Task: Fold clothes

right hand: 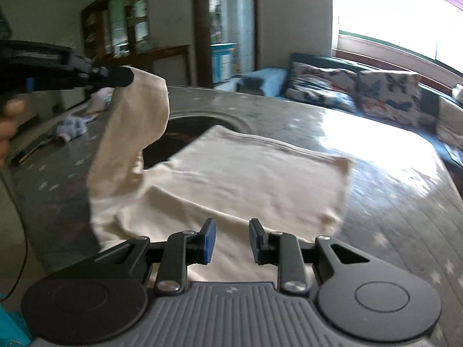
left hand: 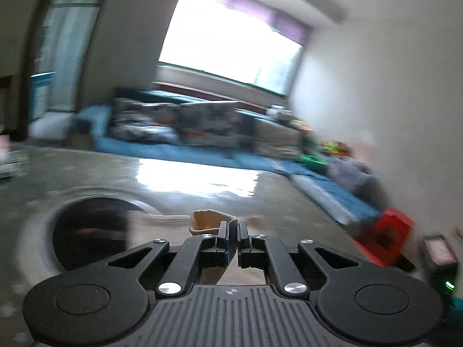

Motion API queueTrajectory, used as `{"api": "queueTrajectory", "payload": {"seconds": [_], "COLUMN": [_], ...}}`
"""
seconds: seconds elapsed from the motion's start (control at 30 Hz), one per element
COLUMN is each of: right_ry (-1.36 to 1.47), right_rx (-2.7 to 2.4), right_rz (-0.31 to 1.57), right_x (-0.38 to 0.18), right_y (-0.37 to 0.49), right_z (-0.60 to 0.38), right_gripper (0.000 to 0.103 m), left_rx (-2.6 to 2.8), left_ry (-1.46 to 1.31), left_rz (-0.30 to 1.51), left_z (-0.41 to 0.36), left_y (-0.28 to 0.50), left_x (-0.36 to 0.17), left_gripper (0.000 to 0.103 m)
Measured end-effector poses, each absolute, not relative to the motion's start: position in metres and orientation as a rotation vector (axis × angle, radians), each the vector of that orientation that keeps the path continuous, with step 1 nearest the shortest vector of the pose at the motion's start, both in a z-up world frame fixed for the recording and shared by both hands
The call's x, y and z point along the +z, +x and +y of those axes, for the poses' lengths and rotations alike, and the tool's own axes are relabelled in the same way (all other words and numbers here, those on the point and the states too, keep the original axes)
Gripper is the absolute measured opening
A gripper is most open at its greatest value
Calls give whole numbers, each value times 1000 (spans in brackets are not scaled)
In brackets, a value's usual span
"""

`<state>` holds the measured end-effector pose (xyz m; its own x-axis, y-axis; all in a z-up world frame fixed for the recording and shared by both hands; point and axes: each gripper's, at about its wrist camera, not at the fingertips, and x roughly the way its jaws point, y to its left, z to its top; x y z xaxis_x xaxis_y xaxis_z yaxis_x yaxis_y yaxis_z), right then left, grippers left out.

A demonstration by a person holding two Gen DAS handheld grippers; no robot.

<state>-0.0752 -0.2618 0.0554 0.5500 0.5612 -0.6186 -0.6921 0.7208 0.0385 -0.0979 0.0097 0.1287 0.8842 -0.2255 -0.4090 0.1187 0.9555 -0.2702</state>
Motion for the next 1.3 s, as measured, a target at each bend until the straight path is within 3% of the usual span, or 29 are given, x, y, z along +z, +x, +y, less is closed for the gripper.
{"api": "queueTrajectory", "payload": {"seconds": [0.13, 0.33, 0.47, 0.93, 1.1, 1.3], "right_ry": [-175, -126, -107, -137, -183, -235], "right_rx": [668, 576, 578, 666, 647, 599], "right_rz": [675, 703, 693, 752, 739, 700], "right_x": [50, 45, 48, 24, 23, 33], "right_y": [-72, -70, -71, -45, -48, -51], "right_z": [-287, -317, -323, -271, -263, -259], "right_gripper": [25, 25, 25, 25, 7, 6], "left_rx": [-300, -392, -349, -119, -123, -137], "left_ry": [-237, -235, -167, -85, -79, -75], "left_rz": [521, 678, 649, 696, 719, 693], "left_z": [-34, -63, -49, 34, 39, 43], "left_y": [-82, -67, -80, -103, -103, -96], "left_x": [109, 73, 73, 42, 33, 42], "left_gripper": [6, 15, 42, 41, 41, 42]}}
